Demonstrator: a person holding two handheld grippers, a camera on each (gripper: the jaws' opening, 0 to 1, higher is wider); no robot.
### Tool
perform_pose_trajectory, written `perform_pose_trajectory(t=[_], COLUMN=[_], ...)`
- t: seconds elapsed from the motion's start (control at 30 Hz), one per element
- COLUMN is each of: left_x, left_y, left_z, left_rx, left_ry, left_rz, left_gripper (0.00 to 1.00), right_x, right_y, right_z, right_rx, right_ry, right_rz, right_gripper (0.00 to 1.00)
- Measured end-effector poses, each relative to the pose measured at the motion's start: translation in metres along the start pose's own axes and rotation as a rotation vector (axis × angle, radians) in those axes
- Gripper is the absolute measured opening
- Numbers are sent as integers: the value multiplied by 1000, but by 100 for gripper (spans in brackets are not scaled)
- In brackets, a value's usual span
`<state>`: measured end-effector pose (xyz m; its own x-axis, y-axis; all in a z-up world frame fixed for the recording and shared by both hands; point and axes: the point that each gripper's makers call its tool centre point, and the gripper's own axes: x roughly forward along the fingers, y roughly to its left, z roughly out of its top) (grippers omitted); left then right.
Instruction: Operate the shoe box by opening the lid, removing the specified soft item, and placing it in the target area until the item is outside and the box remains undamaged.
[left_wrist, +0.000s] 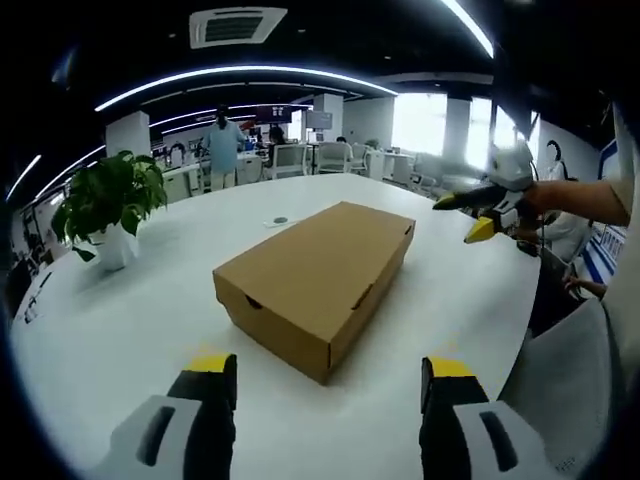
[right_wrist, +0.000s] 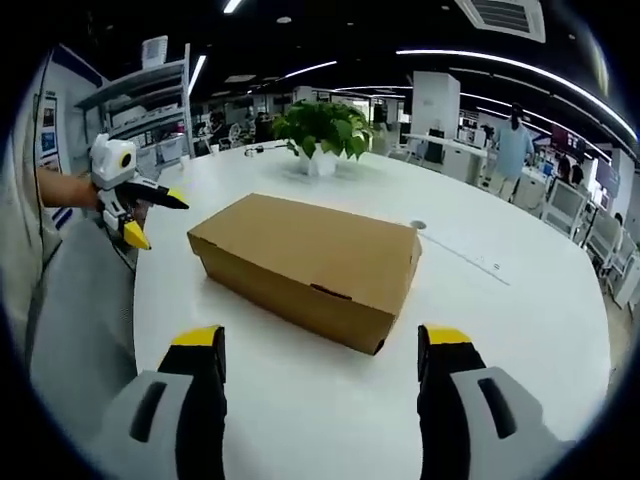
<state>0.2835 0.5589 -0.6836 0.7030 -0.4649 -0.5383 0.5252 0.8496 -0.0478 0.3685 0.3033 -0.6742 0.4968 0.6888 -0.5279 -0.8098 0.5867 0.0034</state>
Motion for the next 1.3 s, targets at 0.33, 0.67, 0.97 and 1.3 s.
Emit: perform_pose_trajectory(t=[0.33, 0.67, 0.97, 1.3], left_x=[18, 36, 49, 58], left_y=[5, 4, 3, 5], left_z=[-3, 1, 2, 6], left_rx=[-12, -40, -64, -76], left_ry=[13, 4, 0, -12], left_rz=[38, 79, 113, 153], left_gripper=[70, 66, 61, 51], right_x=[25, 49, 64, 67], right_y=[-20, -33, -39, -37], right_z=[-6, -8, -6, -6], right_rx=[-38, -85, -112, -108], right_ry=[25, 55, 66, 67], right_rz=[33, 88, 125, 142], right_gripper=[65, 59, 51, 46])
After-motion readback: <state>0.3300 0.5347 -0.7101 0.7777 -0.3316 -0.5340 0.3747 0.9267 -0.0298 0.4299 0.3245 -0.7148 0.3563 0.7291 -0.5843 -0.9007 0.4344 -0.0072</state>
